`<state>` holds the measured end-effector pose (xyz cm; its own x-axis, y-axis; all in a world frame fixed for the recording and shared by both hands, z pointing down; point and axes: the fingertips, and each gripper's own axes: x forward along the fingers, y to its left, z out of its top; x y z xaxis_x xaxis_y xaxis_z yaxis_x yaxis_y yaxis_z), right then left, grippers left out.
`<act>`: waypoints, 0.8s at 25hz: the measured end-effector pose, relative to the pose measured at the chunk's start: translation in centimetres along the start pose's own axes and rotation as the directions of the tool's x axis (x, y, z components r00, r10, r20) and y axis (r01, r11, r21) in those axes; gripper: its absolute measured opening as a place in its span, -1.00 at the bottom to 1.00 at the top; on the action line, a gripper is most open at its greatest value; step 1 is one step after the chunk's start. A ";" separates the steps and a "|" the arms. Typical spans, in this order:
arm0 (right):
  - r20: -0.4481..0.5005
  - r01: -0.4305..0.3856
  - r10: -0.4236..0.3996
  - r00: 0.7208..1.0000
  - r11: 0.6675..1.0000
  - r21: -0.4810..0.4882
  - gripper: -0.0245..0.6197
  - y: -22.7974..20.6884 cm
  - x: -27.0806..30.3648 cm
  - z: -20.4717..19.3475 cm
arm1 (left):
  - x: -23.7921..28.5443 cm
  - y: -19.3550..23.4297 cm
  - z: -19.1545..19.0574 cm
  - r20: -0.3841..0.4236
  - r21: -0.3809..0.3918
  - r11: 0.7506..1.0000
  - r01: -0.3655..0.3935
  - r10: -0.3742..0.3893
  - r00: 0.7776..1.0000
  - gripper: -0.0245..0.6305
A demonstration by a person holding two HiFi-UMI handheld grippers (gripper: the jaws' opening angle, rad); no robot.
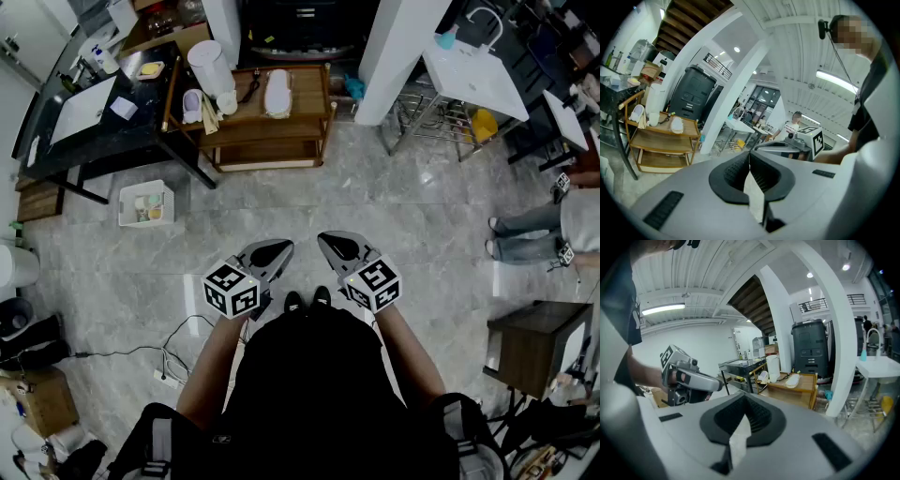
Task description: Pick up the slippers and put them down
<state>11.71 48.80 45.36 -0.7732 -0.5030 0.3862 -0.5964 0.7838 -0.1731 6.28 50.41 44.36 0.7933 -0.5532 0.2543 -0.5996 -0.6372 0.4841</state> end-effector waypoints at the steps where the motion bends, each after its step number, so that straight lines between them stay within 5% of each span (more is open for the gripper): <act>1: 0.001 0.001 -0.001 1.000 1.000 -0.002 -0.90 0.2 0.0 0.0 | -0.2 0.0 -0.1 0.000 0.001 1.000 0.000 0.000 1.000 -0.89; 20: 0.003 0.046 -0.046 0.999 0.999 -0.020 -0.90 2.2 1.2 0.8 | -3.1 1.1 0.3 0.013 0.027 1.000 0.013 -0.014 1.000 -0.89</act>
<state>9.30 49.61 44.75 -0.7456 -0.5396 0.3911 -0.6268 0.7670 -0.1368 3.14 51.22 43.83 0.8000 -0.5512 0.2371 -0.5916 -0.6586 0.4650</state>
